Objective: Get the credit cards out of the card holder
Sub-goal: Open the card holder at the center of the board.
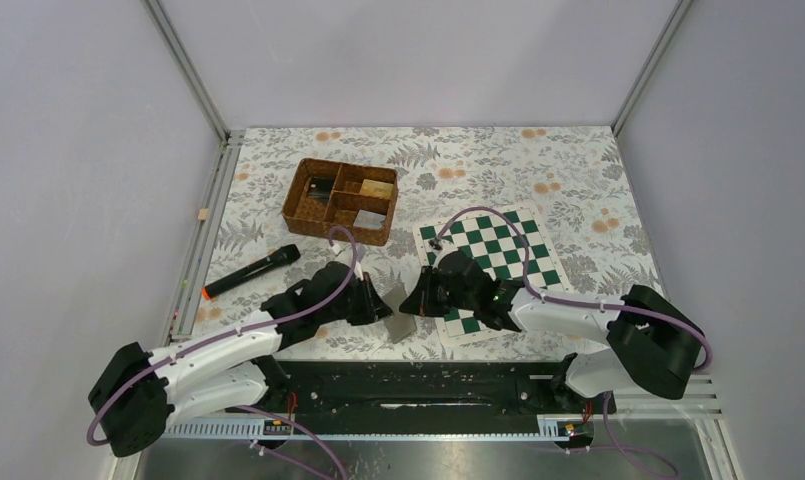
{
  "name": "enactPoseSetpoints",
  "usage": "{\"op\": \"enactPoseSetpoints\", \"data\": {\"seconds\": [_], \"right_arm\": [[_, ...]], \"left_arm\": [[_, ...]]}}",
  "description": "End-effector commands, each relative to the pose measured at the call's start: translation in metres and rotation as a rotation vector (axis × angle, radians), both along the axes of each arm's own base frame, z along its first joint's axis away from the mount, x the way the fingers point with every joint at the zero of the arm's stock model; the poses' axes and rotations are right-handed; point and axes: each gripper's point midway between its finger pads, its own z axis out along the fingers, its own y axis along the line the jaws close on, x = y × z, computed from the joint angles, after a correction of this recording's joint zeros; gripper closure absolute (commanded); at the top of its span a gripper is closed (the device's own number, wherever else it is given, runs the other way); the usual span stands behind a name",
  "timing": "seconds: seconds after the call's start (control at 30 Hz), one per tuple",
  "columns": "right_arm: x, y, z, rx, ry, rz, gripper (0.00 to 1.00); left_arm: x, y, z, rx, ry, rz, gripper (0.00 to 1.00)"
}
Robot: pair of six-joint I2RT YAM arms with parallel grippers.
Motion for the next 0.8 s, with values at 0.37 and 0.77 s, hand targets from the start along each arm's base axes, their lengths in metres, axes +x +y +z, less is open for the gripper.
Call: {"op": "enactPoseSetpoints", "data": {"seconds": [0.37,0.77], "right_arm": [[0.020,-0.008,0.044,0.103,-0.145,-0.037,1.00],[0.017,0.002,0.040,0.103,-0.118,-0.011,1.00]], "left_arm": [[-0.005,0.036,-0.006,0.103,-0.028,0.074,1.00],[0.009,-0.007,0.039,0.019,-0.114,-0.037,0.37]]}}
